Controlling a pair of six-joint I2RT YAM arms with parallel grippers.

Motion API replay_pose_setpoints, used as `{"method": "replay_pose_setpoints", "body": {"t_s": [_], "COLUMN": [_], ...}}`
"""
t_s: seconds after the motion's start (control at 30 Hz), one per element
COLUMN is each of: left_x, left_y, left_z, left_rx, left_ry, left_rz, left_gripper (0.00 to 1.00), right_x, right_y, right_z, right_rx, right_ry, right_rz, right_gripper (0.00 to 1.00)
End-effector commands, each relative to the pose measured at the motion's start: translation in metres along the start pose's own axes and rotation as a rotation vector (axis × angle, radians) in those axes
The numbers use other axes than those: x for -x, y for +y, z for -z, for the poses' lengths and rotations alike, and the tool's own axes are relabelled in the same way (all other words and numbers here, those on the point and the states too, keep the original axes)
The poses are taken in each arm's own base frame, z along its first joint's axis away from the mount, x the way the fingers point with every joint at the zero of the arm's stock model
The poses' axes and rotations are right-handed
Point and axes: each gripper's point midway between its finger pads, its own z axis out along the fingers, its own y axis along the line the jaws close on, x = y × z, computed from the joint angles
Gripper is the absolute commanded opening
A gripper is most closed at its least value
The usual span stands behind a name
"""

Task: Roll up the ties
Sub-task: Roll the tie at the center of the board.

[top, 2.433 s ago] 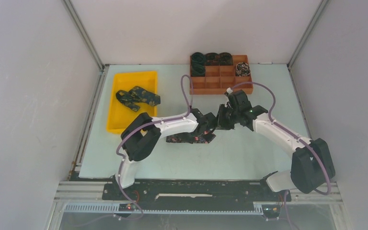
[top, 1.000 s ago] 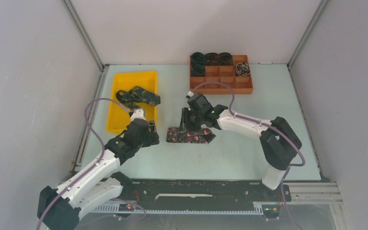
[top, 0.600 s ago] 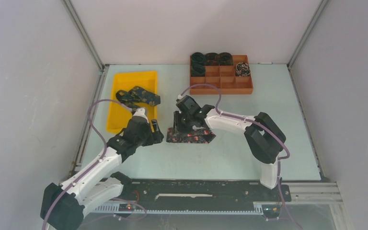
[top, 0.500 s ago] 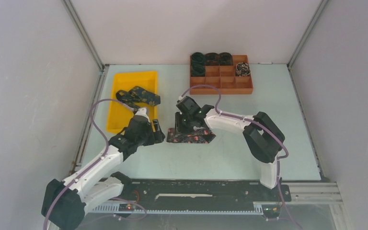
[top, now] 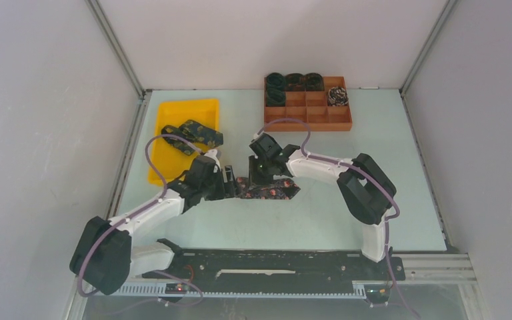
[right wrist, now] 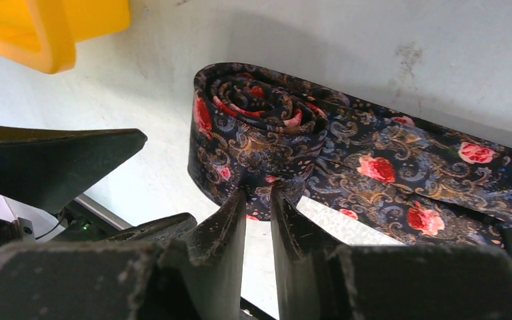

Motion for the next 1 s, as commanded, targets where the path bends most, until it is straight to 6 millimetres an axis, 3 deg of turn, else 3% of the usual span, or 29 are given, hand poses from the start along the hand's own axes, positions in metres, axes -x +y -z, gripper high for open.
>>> {"method": "replay_pose_setpoints", "body": {"t_s": [0.0, 0.43, 0.97], "left_x": [0.027, 0.026, 0.002], "left_y": [-0.026, -0.031, -0.031], "left_z": [-0.005, -0.029, -0.059], "left_rx": [-0.094, -0.107, -0.125], "left_ry": [-0.052, 0.007, 0.122], "left_rz": [-0.032, -0.021, 0.023], "left_gripper": [0.78, 0.78, 0.67], "right_x": [0.003, 0.000, 0.001], "right_y": [-0.007, -0.018, -0.023], "right_z": [-0.003, -0.007, -0.005], "right_rx": [0.004, 0.018, 0.022], "right_ry": [-0.008, 0.011, 0.011], "right_rz": [0.002, -0.015, -0.024], "right_gripper": [0.23, 0.21, 0.20]}}
